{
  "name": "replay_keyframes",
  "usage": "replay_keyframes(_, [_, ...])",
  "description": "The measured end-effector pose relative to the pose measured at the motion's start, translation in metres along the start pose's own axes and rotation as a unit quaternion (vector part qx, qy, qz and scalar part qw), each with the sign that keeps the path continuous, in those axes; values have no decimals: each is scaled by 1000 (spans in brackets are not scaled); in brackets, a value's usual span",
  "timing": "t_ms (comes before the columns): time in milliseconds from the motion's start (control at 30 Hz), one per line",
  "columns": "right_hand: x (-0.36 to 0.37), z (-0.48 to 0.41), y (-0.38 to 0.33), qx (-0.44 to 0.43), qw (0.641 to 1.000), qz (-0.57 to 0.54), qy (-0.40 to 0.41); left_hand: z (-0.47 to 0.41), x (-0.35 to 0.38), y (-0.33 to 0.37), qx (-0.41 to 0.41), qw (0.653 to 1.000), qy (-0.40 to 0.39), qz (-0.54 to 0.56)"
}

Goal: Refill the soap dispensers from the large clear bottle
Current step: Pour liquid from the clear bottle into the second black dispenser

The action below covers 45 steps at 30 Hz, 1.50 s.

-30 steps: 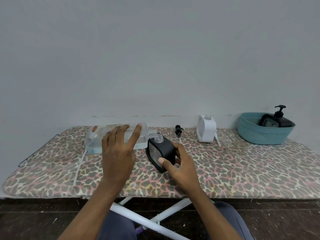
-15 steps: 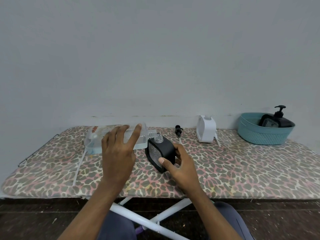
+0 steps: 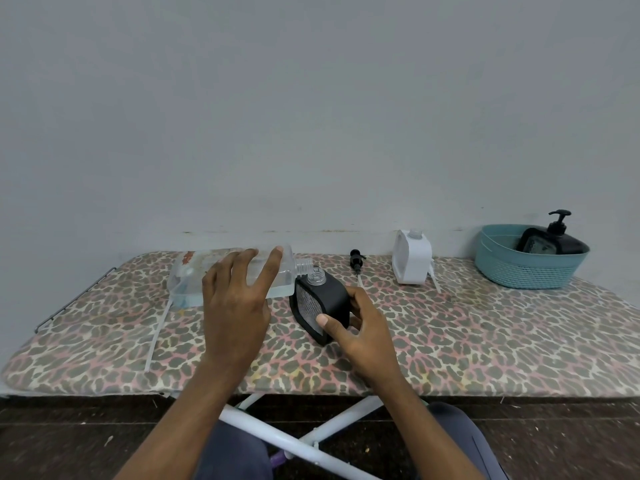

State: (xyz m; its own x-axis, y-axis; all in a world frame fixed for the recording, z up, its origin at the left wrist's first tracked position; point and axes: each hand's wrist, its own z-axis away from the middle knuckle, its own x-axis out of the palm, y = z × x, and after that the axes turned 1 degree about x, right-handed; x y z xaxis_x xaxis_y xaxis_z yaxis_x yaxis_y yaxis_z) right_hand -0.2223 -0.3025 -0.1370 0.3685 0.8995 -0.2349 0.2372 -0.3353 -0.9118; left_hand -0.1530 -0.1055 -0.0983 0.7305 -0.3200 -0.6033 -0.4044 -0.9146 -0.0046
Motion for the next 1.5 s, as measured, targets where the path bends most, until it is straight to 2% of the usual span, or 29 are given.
replay_keyframes(1500, [0, -3, 5, -4, 1000, 2, -7, -1, -2, 1, 1, 1000, 2, -8])
